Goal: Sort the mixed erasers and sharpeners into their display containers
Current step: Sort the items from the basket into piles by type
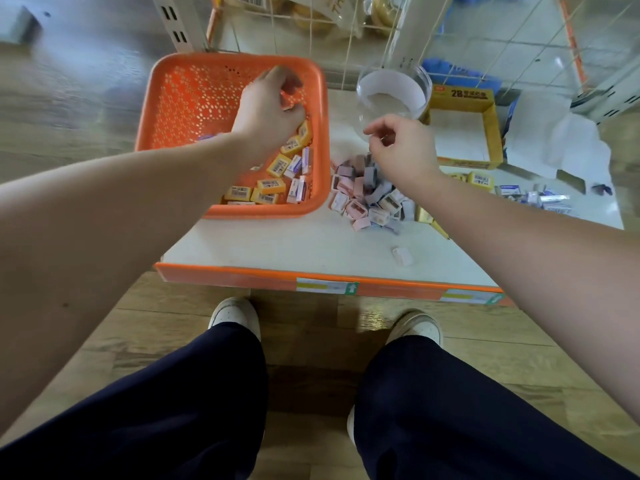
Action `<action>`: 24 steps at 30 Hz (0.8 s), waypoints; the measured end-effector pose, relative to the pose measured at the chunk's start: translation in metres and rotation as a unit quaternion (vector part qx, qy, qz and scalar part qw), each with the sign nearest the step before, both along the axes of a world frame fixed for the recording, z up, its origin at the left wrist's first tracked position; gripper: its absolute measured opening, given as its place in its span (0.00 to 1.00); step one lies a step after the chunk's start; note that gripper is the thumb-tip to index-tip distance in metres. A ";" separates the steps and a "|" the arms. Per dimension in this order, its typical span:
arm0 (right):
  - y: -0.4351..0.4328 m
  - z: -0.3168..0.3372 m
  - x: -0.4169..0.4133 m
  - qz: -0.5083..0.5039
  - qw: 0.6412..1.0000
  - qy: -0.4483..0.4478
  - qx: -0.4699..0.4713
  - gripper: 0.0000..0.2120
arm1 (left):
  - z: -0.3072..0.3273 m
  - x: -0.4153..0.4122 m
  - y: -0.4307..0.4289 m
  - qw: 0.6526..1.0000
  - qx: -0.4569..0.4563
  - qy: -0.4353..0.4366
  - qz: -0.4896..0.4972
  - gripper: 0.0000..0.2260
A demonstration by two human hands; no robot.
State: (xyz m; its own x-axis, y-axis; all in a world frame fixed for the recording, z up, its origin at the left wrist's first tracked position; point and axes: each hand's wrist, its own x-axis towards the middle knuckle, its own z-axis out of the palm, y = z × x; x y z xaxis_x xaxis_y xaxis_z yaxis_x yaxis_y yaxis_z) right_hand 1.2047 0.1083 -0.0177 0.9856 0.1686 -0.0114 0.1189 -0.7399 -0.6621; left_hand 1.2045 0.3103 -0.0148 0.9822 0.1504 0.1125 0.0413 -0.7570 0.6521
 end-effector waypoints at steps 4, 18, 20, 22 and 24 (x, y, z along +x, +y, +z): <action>0.033 0.002 0.001 0.046 0.997 -0.056 0.012 0.09 | -0.006 -0.014 0.029 0.998 0.004 0.064 0.007 0.14; 0.101 -0.016 -0.007 0.333 0.882 -0.067 -0.327 0.15 | -0.039 -0.041 0.075 0.938 0.157 0.253 -0.177 0.15; 0.106 -0.018 -0.008 0.347 0.864 -0.067 -0.359 0.16 | -0.036 -0.041 0.084 0.925 0.193 0.270 -0.187 0.17; 0.113 -0.021 -0.009 0.371 0.844 -0.068 -0.382 0.17 | -0.036 -0.043 0.091 0.910 0.223 0.290 -0.195 0.19; 0.117 -0.024 -0.010 0.391 0.830 -0.052 -0.395 0.18 | -0.038 -0.044 0.094 0.906 0.230 0.294 -0.201 0.19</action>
State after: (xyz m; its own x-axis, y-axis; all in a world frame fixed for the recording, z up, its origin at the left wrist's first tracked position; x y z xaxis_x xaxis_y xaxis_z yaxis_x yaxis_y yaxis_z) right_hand 1.1950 0.2258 -0.0413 0.5812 0.7369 -0.3453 0.7930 -0.6080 0.0372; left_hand 1.1601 0.4043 -0.0526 0.8581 -0.1625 -0.4871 -0.0603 -0.9739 0.2186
